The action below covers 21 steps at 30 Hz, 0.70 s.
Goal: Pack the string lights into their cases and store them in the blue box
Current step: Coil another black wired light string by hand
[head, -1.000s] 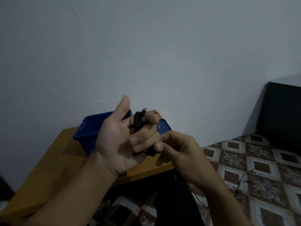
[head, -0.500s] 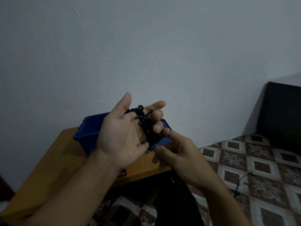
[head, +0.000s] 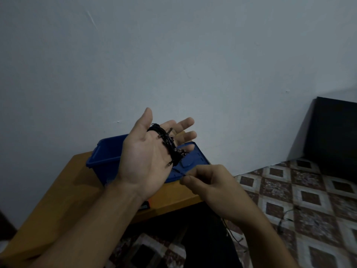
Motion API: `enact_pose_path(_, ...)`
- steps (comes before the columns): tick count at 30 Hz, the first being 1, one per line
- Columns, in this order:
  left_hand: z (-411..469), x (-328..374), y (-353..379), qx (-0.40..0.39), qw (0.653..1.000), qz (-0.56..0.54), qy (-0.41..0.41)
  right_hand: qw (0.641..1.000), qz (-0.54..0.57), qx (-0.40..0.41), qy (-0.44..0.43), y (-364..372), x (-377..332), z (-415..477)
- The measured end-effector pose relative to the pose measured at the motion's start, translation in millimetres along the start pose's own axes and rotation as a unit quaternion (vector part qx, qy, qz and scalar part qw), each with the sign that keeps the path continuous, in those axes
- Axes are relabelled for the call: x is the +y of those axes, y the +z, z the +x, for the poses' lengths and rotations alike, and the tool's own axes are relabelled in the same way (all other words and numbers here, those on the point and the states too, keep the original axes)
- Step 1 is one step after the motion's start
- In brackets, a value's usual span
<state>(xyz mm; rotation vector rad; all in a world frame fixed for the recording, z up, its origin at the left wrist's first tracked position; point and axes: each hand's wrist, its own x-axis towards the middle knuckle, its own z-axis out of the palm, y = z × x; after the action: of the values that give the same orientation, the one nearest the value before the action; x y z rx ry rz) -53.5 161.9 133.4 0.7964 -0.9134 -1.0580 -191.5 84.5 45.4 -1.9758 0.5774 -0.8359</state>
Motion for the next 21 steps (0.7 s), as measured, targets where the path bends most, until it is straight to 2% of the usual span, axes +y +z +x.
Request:
enact_pose_path(7,4.2,-6.0,-6.0,0.039,0.996,0.073,0.038,0.992,0.114,0.057,-0.016,-3.4,-3.3,-0.5)
enact_pose_path(13,2.7,-9.1,-6.0,0.008,0.988,0.155,-0.007,0.989,0.132,0.064,-0.028,-3.9,-6.6,-2.3)
enact_pose_path(18,1.0,-12.2,-5.4,-0.007,0.974,0.22,-0.046,0.989,0.144,0.032,-0.028,-5.0,-8.9,-3.8)
enact_pose_path(21,-0.1,-13.4,-11.4,0.009,0.965,0.255,-0.065,0.987,0.157,0.023,-0.027,-8.3,-9.7,-4.1)
